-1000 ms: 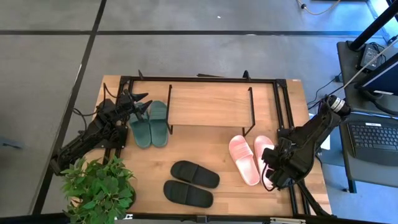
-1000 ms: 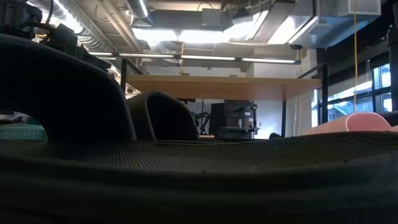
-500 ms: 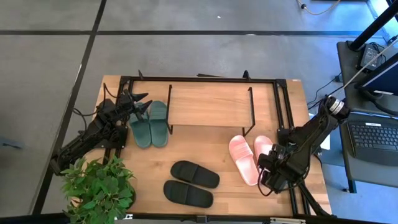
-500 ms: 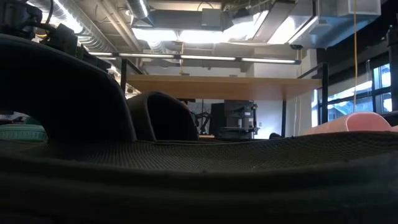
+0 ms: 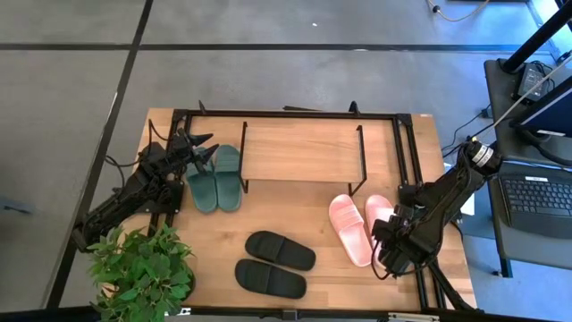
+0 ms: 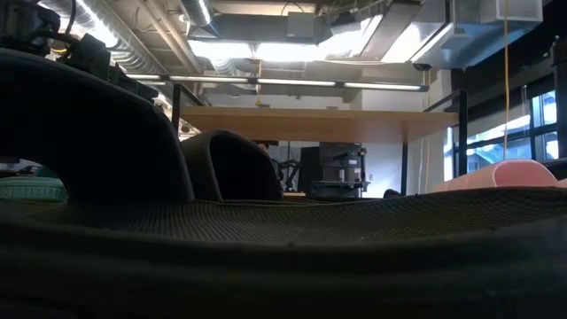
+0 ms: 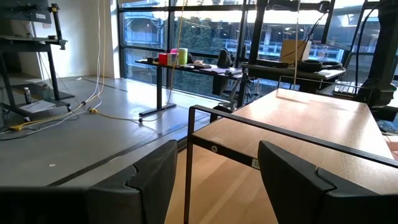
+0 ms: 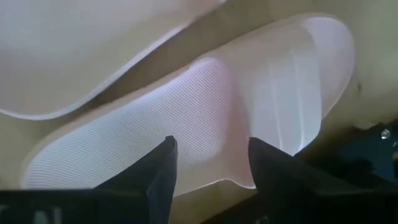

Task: Pick and place slides into the shelf
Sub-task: Put the right pink slide on the shelf

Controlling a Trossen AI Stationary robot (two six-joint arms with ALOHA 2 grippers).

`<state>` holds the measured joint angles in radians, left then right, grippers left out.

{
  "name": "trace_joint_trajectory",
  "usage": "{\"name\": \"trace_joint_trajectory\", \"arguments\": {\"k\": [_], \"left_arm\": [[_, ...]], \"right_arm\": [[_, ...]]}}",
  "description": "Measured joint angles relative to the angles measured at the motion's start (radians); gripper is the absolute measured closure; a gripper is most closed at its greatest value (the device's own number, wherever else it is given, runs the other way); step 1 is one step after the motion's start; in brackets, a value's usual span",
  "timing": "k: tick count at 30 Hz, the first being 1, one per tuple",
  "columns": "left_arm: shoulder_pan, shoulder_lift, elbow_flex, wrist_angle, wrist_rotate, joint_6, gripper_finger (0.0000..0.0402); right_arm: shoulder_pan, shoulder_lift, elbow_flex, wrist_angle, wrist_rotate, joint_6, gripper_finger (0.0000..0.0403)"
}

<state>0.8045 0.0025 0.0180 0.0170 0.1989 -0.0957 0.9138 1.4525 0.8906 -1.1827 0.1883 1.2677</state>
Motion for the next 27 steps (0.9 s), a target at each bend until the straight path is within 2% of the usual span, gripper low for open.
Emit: {"name": "trace_joint_trajectory", "arguments": {"k": [10, 16, 21, 27], "left_arm": [[0.000, 0.000, 0.000, 0.000, 0.000, -0.001, 0.0185], [0.000, 0.000, 0.000, 0.000, 0.000, -0.002, 0.0185], [0.000, 0.000, 0.000, 0.000, 0.000, -0.002, 0.0185], [0.000, 0.000, 0.000, 0.000, 0.000, -0.002, 0.0185]], "right_arm": [[0.000, 0.000, 0.000, -0.067, 0.008, -0.097, 0.0236], [0.000, 0.000, 0.000, -0.077, 0.091, -0.099, 0.0238], [0.000, 0.001, -0.002, -0.075, 0.093, -0.102, 0.0238], [0.000, 0.025, -0.068, -0.031, 0.093, -0.099, 0.0238]]}}
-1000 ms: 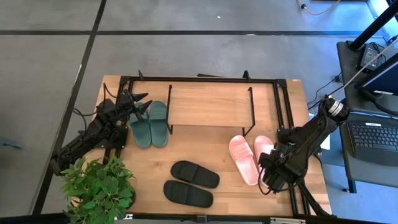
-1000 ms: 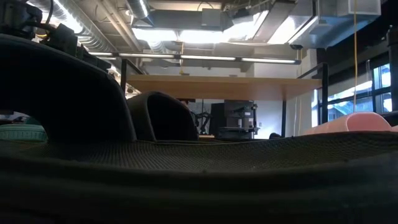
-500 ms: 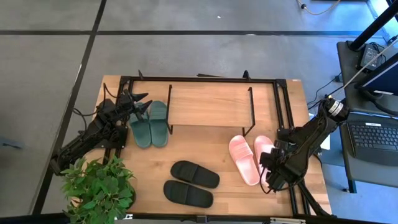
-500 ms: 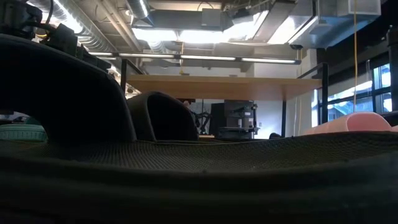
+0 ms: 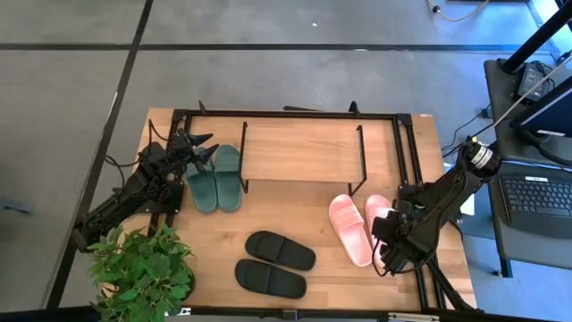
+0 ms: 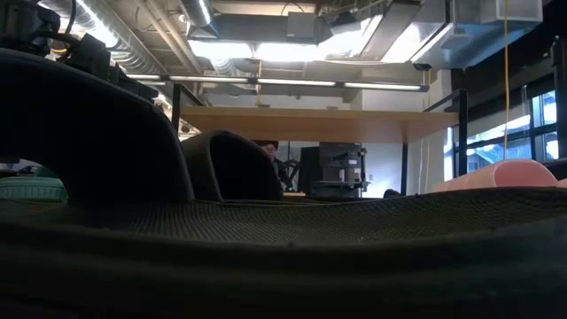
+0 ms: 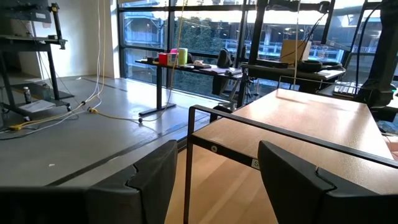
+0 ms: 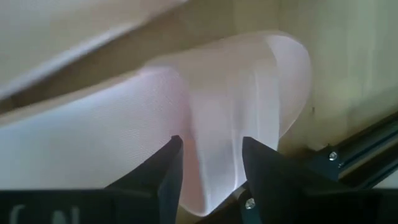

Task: Pick and place slides into the shelf
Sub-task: Put the right pink slide on the shelf

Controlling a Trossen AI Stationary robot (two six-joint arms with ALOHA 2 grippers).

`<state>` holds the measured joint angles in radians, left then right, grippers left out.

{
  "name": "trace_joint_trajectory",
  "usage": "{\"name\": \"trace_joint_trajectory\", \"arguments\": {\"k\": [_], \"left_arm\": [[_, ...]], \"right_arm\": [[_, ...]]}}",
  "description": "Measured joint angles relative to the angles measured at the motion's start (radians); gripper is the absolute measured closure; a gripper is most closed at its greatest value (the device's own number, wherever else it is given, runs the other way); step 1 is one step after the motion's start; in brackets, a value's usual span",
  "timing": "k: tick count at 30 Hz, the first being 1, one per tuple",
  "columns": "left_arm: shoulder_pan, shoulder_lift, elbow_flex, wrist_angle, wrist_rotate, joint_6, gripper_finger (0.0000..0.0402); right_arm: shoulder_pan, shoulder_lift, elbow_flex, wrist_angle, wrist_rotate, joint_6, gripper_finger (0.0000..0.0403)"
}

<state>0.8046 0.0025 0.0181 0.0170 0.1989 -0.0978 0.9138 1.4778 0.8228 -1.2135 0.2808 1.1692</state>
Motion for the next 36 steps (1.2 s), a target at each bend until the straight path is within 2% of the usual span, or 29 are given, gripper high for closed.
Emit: {"name": "trace_joint_trajectory", "arguments": {"k": [6, 12, 16, 20, 26, 31, 36], "left_arm": [[0.000, 0.000, 0.000, 0.000, 0.000, 0.000, 0.0185], [0.000, 0.000, 0.000, 0.000, 0.000, 0.000, 0.0185], [0.000, 0.000, 0.000, 0.000, 0.000, 0.000, 0.0185], [0.000, 0.000, 0.000, 0.000, 0.000, 0.000, 0.0185], [0.000, 0.000, 0.000, 0.000, 0.000, 0.000, 0.0185], [0.000, 0.000, 0.000, 0.000, 0.000, 0.000, 0.0185], [0.000, 0.000, 0.000, 0.000, 0.000, -0.005, 0.0185]], "right_arm": [[0.000, 0.014, -0.050, 0.002, 0.013, 0.004, 0.0238], [0.000, 0.014, -0.085, -0.003, 0.093, 0.004, 0.0238], [-0.004, 0.014, -0.095, 0.001, 0.093, 0.008, 0.0245], [-0.004, 0.014, -0.095, 0.002, 0.093, 0.031, 0.0283], [-0.004, 0.014, -0.093, 0.003, 0.095, 0.079, 0.0382], [-0.004, 0.014, -0.062, 0.003, 0.076, 0.087, 0.0382], [-0.004, 0.014, 0.029, -0.051, 0.003, 0.085, 0.0391]]}}
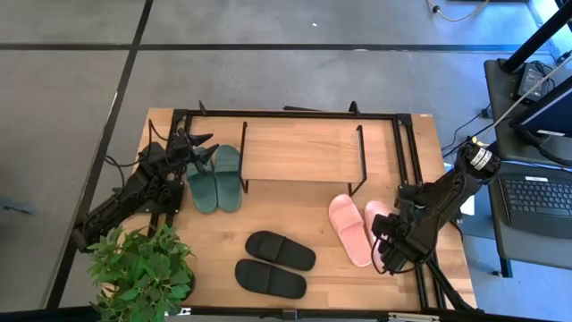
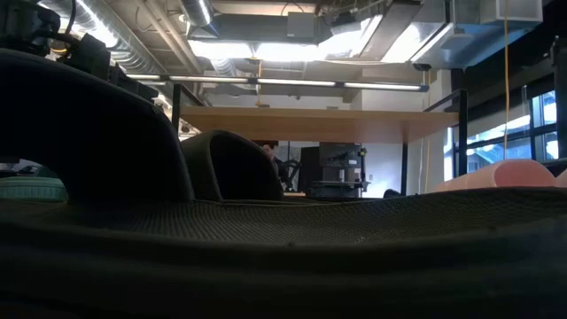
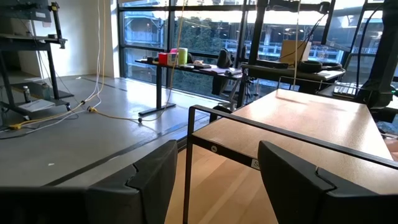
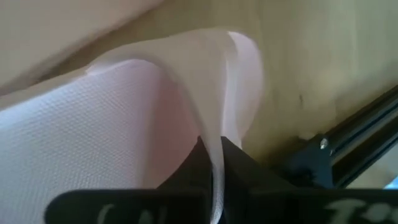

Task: Pick and place slides into the shelf
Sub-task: Put the right pink slide on the shelf

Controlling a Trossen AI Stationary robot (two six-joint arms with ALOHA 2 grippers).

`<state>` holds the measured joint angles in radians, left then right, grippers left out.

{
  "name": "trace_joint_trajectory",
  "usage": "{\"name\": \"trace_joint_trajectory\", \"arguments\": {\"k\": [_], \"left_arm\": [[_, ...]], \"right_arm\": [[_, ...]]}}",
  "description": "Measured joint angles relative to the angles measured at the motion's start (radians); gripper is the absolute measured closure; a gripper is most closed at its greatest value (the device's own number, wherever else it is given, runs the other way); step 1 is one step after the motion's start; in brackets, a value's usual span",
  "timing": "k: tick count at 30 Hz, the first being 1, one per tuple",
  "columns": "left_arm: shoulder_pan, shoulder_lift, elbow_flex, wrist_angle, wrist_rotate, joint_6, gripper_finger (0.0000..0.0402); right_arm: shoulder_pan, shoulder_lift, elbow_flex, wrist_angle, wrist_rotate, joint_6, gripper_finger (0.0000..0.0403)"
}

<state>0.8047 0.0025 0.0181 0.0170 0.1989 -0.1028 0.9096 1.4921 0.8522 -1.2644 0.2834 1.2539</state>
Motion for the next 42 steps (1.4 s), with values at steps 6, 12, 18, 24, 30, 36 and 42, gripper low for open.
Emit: {"name": "trace_joint_trajectory", "arguments": {"k": [6, 12, 18, 24, 30, 36, 42], "left_arm": [[0.000, 0.000, 0.000, 0.000, 0.000, -0.001, 0.0185], [0.000, 0.000, 0.000, 0.000, 0.000, -0.003, 0.0185], [0.000, 0.000, 0.000, 0.000, 0.000, -0.003, 0.0185], [0.000, 0.000, 0.000, 0.000, 0.000, -0.003, 0.0185], [0.000, 0.000, 0.000, 0.000, 0.000, -0.003, 0.0185], [0.000, 0.000, 0.000, 0.000, 0.000, -0.001, 0.0185], [0.000, 0.000, 0.000, 0.000, 0.000, 0.000, 0.0185]], "right_arm": [[-0.005, 0.000, 0.200, -0.074, -0.031, 0.001, 0.0390], [-0.024, 0.000, 0.435, -0.093, 0.040, -0.016, 0.0390], [-0.064, 0.000, 0.602, -0.097, 0.262, -0.218, 0.0390], [-0.183, 0.000, 0.710, -0.095, 0.477, -0.525, 0.0390], [-0.414, 0.000, 0.776, -0.058, 0.570, -0.775, 0.0390], [-0.653, 0.000, 0.787, -0.031, 0.575, -0.925, 0.0391], [-0.818, 0.029, 0.787, -0.035, 0.575, -0.953, 0.0391]]}}
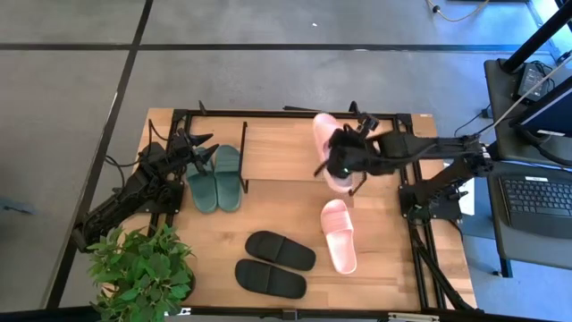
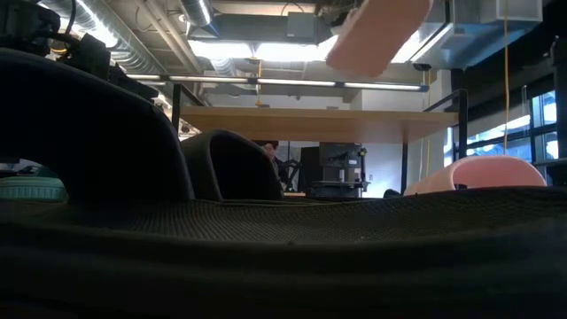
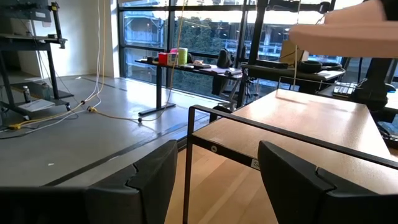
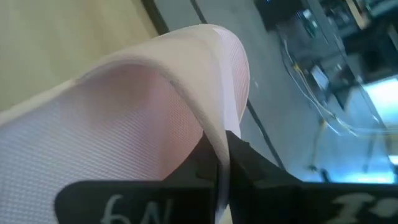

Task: Pick and place slides into the shelf
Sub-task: Put the right pink slide on the shelf

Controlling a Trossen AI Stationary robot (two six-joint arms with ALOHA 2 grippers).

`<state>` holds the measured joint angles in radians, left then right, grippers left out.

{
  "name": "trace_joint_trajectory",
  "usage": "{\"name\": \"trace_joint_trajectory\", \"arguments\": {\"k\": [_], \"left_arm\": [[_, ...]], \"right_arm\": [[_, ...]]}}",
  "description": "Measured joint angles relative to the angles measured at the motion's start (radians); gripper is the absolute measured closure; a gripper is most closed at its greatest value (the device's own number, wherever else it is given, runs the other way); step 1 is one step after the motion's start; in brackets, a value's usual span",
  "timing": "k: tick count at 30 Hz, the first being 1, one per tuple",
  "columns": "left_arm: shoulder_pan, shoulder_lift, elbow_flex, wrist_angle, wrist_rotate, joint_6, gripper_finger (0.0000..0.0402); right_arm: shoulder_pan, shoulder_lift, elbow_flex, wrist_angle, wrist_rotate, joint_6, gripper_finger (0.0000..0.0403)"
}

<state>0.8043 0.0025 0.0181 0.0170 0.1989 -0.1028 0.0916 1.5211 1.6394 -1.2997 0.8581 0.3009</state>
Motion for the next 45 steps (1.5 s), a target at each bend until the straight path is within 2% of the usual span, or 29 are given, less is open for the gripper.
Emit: {"name": "trace_joint_trajectory", "arguments": {"k": [8, 15, 23, 31, 36, 45], "left_arm": [[0.000, 0.000, 0.000, 0.000, 0.000, 0.000, 0.0185], [0.000, 0.000, 0.000, 0.000, 0.000, 0.000, 0.0185], [0.000, 0.000, 0.000, 0.000, 0.000, 0.000, 0.0185], [0.000, 0.000, 0.000, 0.000, 0.000, 0.000, 0.0185], [0.000, 0.000, 0.000, 0.000, 0.000, 0.000, 0.0185], [0.000, 0.000, 0.000, 0.000, 0.000, 0.000, 0.0185]], "right_arm": [[-0.051, 0.122, -0.001, -0.108, 0.001, -0.016, 0.0391], [-0.035, 0.204, -0.013, -0.236, 0.113, 0.116, 0.0391], [0.010, 0.082, -0.159, -0.227, 0.123, 0.162, 0.0391], [-0.008, -0.074, -0.287, 0.009, 0.071, -0.007, 0.0391], [-0.041, -0.071, -0.292, 0.079, 0.057, -0.066, 0.0391], [-0.070, -0.030, -0.292, 0.079, 0.022, -0.044, 0.0391]]}}
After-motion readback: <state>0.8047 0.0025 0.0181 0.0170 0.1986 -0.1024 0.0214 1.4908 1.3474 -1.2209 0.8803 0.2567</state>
